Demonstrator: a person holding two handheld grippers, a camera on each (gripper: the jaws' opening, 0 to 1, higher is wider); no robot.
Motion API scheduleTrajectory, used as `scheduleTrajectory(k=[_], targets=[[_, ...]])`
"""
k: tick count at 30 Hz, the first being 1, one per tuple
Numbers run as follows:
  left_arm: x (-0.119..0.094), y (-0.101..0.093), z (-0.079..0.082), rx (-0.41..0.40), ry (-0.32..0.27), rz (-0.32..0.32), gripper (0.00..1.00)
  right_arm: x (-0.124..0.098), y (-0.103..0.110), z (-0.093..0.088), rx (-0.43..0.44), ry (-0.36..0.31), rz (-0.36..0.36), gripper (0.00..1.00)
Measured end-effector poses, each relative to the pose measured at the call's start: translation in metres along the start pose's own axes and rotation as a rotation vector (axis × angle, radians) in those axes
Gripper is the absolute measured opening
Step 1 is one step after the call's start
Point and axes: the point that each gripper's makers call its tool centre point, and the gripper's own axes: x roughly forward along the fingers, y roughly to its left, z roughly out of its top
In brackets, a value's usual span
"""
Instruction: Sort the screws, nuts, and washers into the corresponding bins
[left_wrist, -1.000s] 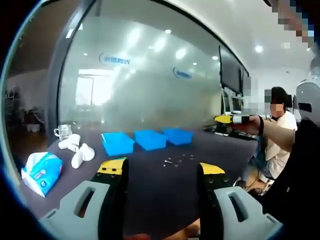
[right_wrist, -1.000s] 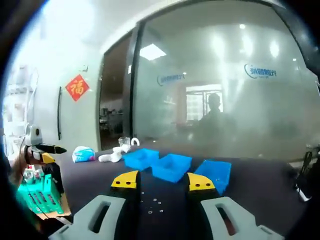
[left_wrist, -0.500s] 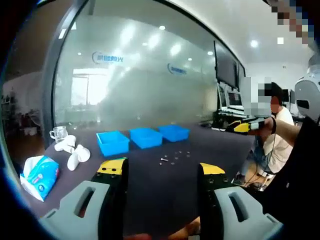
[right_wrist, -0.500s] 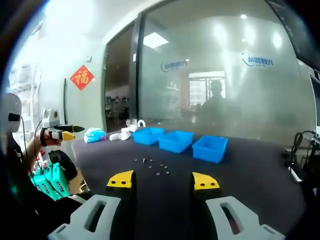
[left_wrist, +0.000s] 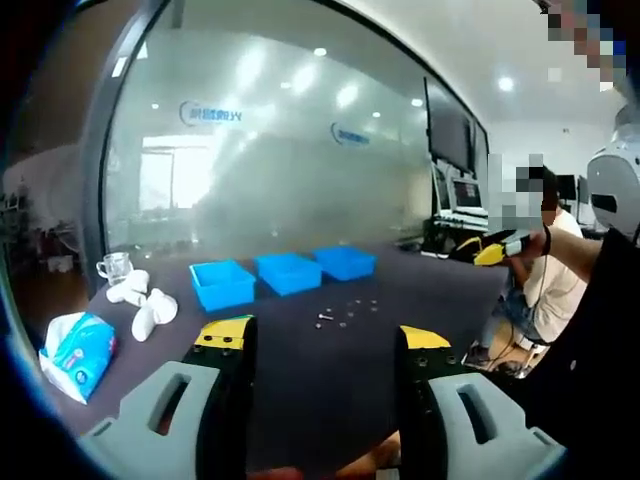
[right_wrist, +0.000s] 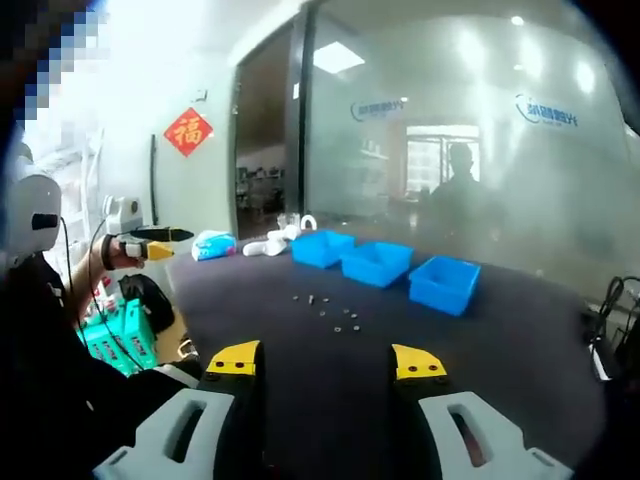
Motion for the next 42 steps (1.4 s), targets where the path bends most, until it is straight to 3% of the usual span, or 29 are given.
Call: scheduleTrajectory(k=[13,16,27,33,42], targets=[[-0.006,0.009,-0.010,0.012,0.019,0.033,0.52,0.061,0.030,0.022,-0.088,0.146,0.166,0.43],[-0.007,0.010,-0.013,0.007,0.023,0.036,0.52,0.079,0.034,0.026,-0.129,0.178,0.184,0.43],[-0.007,0.013,-0.016,-0.001,0.020,0.040,0.52,0.146,0.047,0.029,-0.146,0.309,0.238,0.33],[-0.005,0.008,-0.020,0.014,0.034,0.029,0.52,0.188,0.058,0.017,-0.173,0.396,0.245,0.29],[-0.012,0.013,-0.025,0.018,0.051,0.053,0.52,0.229,0.057,-0.010,-0.204,0.577,0.248,0.26]])
